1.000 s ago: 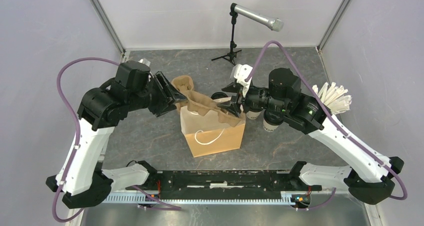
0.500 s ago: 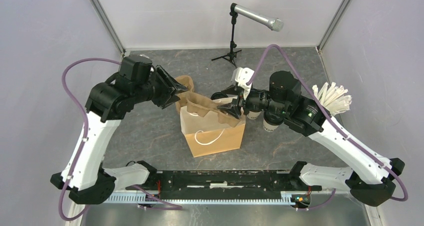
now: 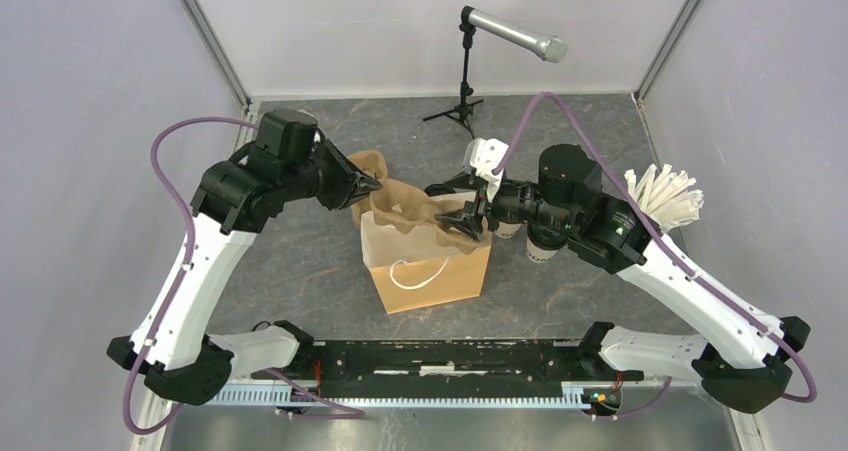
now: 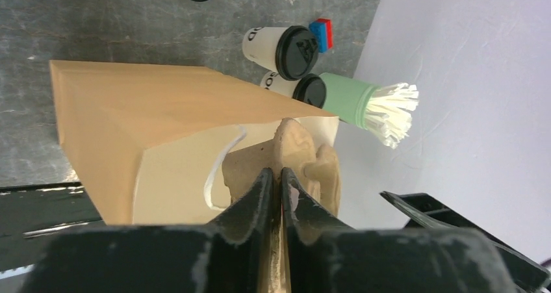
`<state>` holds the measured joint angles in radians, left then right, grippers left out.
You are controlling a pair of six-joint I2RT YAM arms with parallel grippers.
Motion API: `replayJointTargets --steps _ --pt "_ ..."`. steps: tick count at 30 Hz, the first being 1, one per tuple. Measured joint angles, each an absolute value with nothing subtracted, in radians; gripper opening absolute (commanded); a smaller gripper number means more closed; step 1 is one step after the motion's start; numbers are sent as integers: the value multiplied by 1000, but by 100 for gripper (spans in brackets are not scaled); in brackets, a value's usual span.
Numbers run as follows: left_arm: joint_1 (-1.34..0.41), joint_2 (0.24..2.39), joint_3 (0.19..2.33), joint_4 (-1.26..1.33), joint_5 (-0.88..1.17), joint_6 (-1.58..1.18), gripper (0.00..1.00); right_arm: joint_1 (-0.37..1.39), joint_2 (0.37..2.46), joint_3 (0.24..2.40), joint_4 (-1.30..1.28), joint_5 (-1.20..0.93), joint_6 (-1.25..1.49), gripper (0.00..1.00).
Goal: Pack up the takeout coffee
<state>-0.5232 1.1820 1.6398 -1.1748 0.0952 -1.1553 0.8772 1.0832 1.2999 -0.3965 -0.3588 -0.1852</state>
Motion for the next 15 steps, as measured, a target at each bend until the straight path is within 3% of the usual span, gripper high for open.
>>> replayJointTargets --steps 4,15 --pt "-523 1168 1635 -1122 118 -1151 3 877 1085 1298 -397 -359 -185 69" --pt "-517 1097 1562 -896 218 -1039 2 874 1168 1387 -442 -398 -160 63"
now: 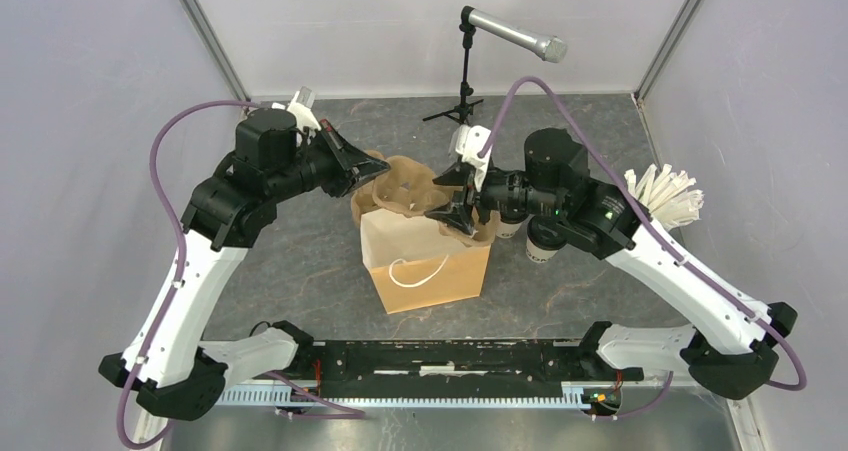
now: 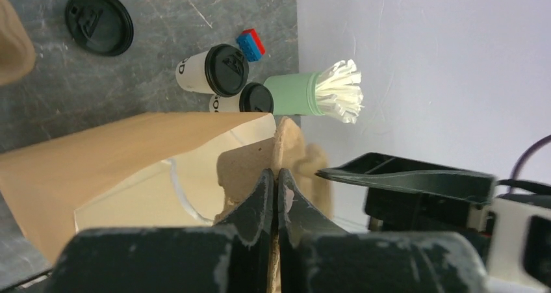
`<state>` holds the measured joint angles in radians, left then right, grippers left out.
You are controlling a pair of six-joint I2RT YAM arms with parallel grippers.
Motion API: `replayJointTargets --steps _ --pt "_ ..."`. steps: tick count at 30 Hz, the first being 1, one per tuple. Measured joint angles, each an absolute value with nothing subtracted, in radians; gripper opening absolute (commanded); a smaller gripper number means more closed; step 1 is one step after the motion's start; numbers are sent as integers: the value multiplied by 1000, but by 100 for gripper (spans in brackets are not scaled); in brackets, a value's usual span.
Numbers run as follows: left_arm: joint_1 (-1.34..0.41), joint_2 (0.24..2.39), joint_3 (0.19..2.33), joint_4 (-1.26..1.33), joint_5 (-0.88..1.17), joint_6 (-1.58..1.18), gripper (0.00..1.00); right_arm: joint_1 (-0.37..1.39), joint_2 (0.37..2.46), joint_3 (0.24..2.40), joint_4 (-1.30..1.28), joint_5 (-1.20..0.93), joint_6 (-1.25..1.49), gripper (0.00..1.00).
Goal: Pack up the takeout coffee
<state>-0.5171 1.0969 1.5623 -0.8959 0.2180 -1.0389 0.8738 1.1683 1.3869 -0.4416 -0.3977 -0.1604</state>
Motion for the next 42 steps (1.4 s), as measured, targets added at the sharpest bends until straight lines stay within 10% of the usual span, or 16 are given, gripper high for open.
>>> replayJointTargets --steps 42 --pt "-515 1097 1593 -764 329 -745 2 856 1129 1435 -547 -337 -55 54"
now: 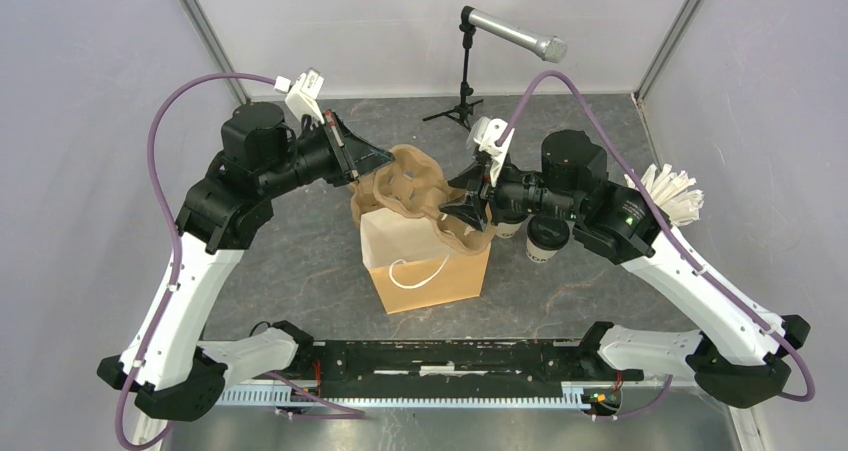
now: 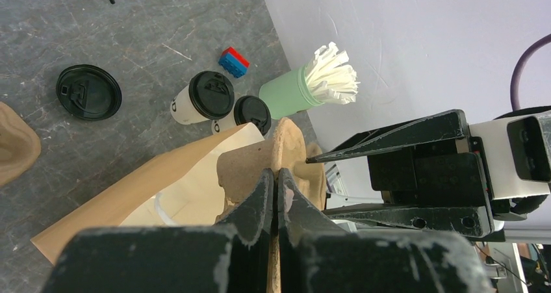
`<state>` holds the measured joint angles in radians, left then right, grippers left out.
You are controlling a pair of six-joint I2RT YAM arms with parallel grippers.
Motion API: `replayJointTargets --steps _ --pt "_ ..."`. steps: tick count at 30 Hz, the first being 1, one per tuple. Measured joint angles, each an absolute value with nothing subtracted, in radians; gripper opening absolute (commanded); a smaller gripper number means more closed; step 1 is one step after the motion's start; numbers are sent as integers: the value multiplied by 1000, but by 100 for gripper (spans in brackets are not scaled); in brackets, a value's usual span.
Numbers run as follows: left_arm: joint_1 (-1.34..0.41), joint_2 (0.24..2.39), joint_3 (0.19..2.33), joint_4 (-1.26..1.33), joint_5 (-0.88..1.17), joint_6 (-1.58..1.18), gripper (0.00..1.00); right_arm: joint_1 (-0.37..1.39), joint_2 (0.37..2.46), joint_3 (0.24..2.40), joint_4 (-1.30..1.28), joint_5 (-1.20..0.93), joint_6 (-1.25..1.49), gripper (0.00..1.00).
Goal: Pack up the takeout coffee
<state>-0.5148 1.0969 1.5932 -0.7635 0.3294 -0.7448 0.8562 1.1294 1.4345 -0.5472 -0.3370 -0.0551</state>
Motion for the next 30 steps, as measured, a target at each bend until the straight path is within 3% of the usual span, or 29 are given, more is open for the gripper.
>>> replayJointTargets --steps 23,30 --pt "-515 1106 1591 -751 315 -754 2 862 1135 1391 -483 -357 -84 54" --pt "-515 1106 1583 -741 315 -770 2 866 1149 1384 -474 -353 -109 49"
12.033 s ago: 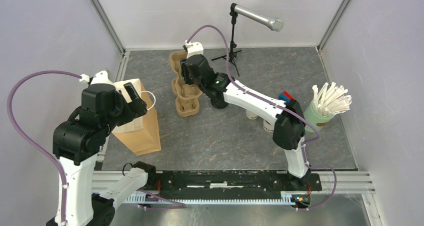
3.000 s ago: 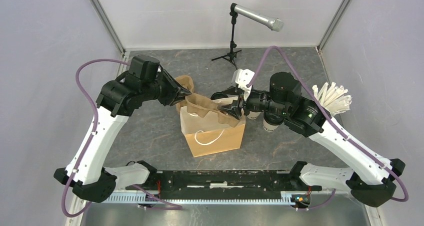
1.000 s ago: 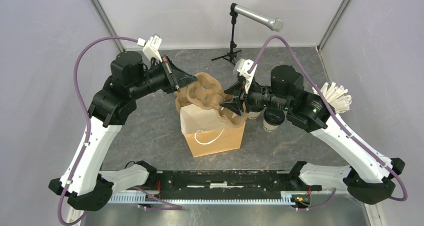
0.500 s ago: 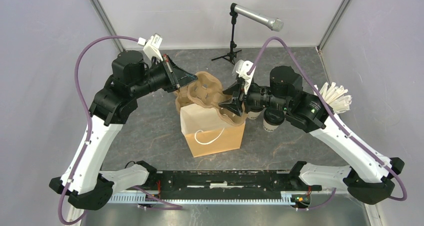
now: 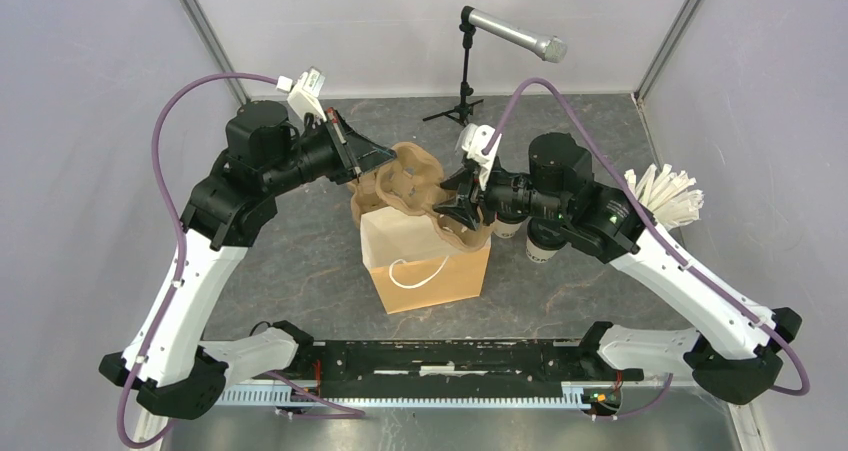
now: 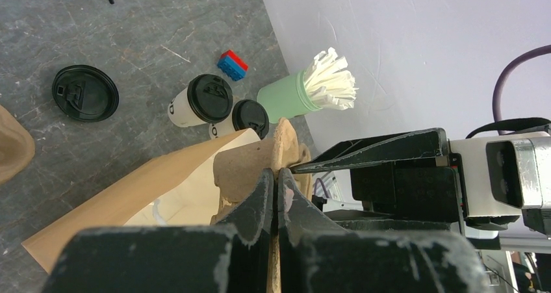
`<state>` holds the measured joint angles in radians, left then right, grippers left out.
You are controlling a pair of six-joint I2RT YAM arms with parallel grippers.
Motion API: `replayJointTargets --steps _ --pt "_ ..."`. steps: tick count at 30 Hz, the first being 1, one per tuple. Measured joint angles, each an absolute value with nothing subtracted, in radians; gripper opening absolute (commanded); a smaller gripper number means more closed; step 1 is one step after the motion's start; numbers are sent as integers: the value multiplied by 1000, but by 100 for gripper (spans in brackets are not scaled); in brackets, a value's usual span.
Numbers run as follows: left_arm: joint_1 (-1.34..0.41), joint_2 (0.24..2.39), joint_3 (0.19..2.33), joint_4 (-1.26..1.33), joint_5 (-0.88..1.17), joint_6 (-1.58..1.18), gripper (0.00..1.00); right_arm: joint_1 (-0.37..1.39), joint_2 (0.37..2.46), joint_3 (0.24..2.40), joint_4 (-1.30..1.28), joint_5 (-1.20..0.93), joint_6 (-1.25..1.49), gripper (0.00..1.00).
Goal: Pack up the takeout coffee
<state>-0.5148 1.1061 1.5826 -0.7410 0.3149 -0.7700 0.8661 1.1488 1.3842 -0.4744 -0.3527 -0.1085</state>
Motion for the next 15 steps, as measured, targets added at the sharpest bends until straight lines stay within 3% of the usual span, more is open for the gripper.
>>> replayJointTargets --steps 15 --pt "-515 1106 1564 -723 312 -781 2 869 1161 1365 -460 -327 -130 40"
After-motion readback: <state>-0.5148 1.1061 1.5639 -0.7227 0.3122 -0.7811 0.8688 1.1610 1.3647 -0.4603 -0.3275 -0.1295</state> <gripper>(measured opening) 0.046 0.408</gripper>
